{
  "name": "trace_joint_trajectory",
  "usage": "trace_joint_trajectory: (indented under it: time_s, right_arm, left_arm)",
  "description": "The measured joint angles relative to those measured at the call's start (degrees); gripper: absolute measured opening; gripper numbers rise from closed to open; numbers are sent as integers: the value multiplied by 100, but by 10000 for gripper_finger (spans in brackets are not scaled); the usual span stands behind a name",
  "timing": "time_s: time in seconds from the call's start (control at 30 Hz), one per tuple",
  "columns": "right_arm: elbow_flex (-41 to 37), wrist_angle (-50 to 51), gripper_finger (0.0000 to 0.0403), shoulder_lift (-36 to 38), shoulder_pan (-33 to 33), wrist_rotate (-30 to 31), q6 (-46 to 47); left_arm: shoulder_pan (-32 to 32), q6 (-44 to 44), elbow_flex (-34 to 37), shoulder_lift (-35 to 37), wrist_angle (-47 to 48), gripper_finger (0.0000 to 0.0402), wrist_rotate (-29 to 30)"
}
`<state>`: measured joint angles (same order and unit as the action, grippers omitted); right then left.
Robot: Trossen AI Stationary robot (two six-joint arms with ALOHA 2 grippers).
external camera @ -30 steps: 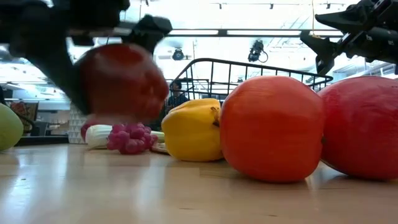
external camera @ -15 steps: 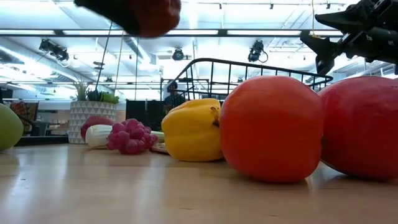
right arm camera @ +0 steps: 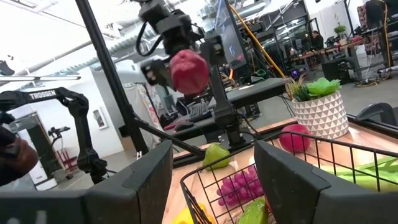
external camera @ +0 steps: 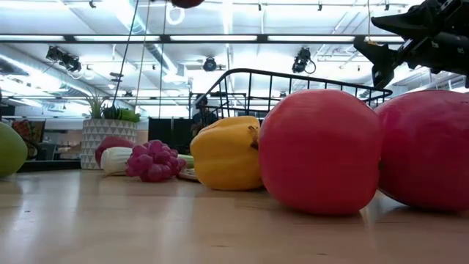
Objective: Build produce basket
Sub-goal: Put the red apple into the black wire basket
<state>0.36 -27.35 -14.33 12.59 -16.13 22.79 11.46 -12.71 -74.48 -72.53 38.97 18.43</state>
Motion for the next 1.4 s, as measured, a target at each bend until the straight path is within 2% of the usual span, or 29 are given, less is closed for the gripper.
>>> trace_joint_trajectory:
  time_s: [0.17,0.43,0.57,0.67,0.8,1.03,1.4]
  right_arm:
    - [2,-1,231,-1,0,-1,0]
    - [2,2,231,0,1,0,0]
    - [0,2,231,0,1,1,0]
    - [2,2,231,-1,0,0,0]
    - [1,2,231,-2,0,1,0]
    - [2,2,231,0,0,0,0]
    - [0,2,231,0,-1,-1,0]
  left_arm:
    - [-368,-1525,4,33,47,336,-793]
    - [-394,-2633,4,15,-197,337,-917]
    - [-354,-3626,6,13,-370,337,-1600]
    - [-347,-4241,11,11,-898,337,-1938]
    - [-353,-4982,11,11,-1934,344,-1942]
    - [-342,-5112,11,11,-3079,352,-1951]
    - [-345,-5112,11,9,-3237,353,-1940]
